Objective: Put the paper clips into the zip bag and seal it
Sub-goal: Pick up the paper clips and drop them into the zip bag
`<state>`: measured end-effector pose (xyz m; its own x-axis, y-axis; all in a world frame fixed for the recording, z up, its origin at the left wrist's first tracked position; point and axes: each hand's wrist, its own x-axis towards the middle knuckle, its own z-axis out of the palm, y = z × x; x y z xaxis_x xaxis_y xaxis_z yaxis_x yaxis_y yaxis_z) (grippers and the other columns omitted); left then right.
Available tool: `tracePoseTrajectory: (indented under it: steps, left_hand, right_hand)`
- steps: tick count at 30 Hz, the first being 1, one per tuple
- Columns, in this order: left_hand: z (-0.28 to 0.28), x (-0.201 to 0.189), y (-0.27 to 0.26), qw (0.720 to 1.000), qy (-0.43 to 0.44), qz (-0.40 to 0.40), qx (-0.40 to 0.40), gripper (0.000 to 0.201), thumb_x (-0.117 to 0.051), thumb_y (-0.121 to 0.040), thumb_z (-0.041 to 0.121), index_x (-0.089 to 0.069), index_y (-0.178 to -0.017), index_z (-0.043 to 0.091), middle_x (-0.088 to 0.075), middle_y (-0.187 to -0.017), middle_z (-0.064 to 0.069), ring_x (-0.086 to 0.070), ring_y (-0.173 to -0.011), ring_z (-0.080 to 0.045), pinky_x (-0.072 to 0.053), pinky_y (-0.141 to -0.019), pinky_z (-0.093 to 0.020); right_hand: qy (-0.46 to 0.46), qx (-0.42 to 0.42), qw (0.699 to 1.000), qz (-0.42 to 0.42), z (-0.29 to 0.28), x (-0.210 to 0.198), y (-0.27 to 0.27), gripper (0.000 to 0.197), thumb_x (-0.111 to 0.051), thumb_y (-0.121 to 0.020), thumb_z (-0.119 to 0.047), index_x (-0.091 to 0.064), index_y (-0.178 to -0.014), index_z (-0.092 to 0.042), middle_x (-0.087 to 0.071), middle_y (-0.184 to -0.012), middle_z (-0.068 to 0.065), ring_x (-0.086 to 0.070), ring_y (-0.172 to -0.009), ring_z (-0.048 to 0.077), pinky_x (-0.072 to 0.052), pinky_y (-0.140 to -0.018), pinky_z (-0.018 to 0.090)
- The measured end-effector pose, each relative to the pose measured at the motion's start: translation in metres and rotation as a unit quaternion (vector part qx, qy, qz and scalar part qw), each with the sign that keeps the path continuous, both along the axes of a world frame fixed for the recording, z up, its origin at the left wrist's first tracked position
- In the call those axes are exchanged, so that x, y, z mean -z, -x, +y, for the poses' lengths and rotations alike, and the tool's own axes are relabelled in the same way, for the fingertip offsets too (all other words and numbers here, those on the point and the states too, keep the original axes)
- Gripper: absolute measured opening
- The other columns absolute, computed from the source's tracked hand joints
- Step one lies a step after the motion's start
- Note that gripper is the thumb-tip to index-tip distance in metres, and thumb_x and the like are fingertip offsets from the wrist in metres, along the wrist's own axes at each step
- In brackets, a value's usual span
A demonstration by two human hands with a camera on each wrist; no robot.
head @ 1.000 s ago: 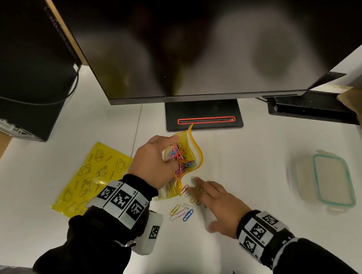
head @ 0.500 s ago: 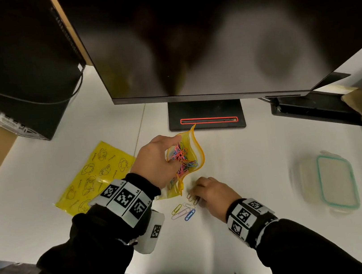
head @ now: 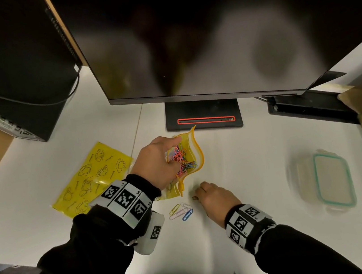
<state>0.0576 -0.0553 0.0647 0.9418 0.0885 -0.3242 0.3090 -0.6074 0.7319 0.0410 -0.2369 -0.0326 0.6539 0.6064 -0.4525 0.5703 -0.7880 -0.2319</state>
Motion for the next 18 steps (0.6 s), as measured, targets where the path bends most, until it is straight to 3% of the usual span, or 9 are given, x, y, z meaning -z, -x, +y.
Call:
tracePoseTrajectory:
  steps: [5,7,9,12,16,18]
  left_hand:
    - [0.0,0.001,0.001,1.0,-0.002,-0.006,-0.001,0.056,-0.057,-0.076,0.005,-0.051,-0.128,0.024,-0.052,-0.131,0.002,-0.061,-0.098,-0.026,-0.044,-0.084,-0.021]
    - [0.0,0.002,0.001,1.0,-0.005,-0.006,0.0,0.055,-0.057,-0.077,0.005,-0.051,-0.128,0.024,-0.052,-0.131,0.002,-0.061,-0.098,-0.025,-0.042,-0.083,-0.02]
    - [-0.001,0.002,0.001,1.0,-0.004,-0.004,0.004,0.056,-0.057,-0.077,0.006,-0.05,-0.129,0.024,-0.052,-0.132,0.002,-0.06,-0.099,-0.027,-0.043,-0.086,-0.022]
    - [-0.005,0.003,0.001,1.0,0.0,0.0,0.011,0.057,-0.058,-0.076,0.006,-0.049,-0.129,0.024,-0.051,-0.133,0.001,-0.061,-0.1,-0.029,-0.045,-0.089,-0.026]
    - [-0.009,0.003,0.0,1.0,-0.008,-0.003,0.018,0.059,-0.059,-0.075,0.007,-0.049,-0.13,0.023,-0.05,-0.133,0.0,-0.06,-0.098,-0.03,-0.043,-0.089,-0.025]
    - [-0.008,0.003,0.001,1.0,-0.005,-0.006,0.016,0.059,-0.059,-0.074,0.006,-0.05,-0.13,0.022,-0.051,-0.132,0.0,-0.06,-0.098,-0.03,-0.042,-0.087,-0.023]
  right_hand:
    - [-0.085,0.114,0.99,-0.021,-0.011,-0.006,0.001,0.026,-0.048,-0.086,0.0,-0.058,-0.11,-0.003,-0.057,-0.11,0.018,-0.059,-0.097,0.036,-0.046,-0.074,0.035]
    - [-0.163,0.228,0.958,-0.053,-0.018,-0.017,-0.002,0.016,-0.053,-0.086,-0.003,-0.064,-0.097,-0.005,-0.063,-0.097,0.014,-0.062,-0.084,0.031,-0.043,-0.07,0.027]
    - [-0.25,0.335,0.904,-0.087,-0.021,-0.036,-0.009,0.008,-0.058,-0.085,-0.005,-0.065,-0.089,-0.006,-0.067,-0.087,0.011,-0.06,-0.074,0.022,-0.037,-0.068,0.016]
    - [-0.321,0.377,0.864,-0.095,-0.007,-0.067,-0.024,0.004,-0.061,-0.085,-0.009,-0.064,-0.087,-0.009,-0.068,-0.082,0.006,-0.059,-0.073,0.018,-0.037,-0.067,0.014]
    - [-0.311,0.353,0.882,-0.023,0.026,-0.086,-0.04,0.007,-0.063,-0.085,-0.013,-0.066,-0.091,-0.011,-0.069,-0.083,0.005,-0.062,-0.077,0.019,-0.05,-0.076,0.027]
    - [-0.292,0.356,0.888,0.02,0.036,-0.089,-0.044,0.016,-0.064,-0.085,-0.018,-0.066,-0.1,-0.014,-0.064,-0.082,0.001,-0.06,-0.076,0.016,-0.048,-0.074,0.025]
